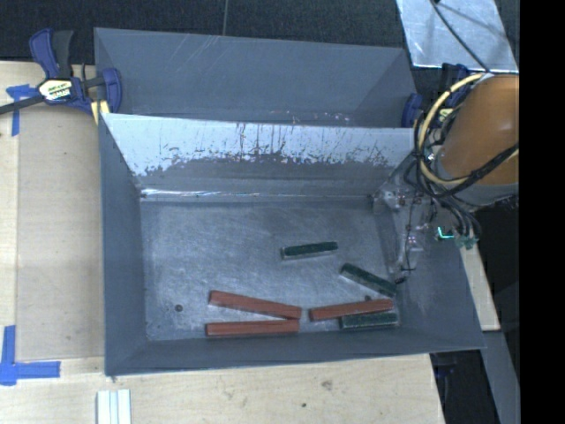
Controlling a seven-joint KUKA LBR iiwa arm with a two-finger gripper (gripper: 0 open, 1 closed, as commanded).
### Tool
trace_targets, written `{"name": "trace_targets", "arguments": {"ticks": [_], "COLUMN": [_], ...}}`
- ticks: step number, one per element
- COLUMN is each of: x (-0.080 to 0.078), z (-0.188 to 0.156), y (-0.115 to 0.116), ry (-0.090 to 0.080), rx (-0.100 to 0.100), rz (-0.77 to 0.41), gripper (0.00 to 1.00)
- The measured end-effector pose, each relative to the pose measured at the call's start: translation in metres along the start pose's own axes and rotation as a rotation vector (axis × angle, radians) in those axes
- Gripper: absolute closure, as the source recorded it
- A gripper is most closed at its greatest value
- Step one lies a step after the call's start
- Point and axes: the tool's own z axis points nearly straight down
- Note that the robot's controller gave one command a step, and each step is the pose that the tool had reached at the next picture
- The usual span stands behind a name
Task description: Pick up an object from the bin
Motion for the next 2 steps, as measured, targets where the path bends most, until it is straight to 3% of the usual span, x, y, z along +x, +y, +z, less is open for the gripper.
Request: {"name": "trace_targets", "arguments": {"ticks": [1, 2], "x": [0.0118, 0.0090], "z": [0.0910, 0.0860], "y": [0.0344, 0.0323], "ry": [0.000, -0.009], "rx": [-0.002, 0.001], "rz": [0.008, 0.009], "gripper": [0.00, 1.00]}}
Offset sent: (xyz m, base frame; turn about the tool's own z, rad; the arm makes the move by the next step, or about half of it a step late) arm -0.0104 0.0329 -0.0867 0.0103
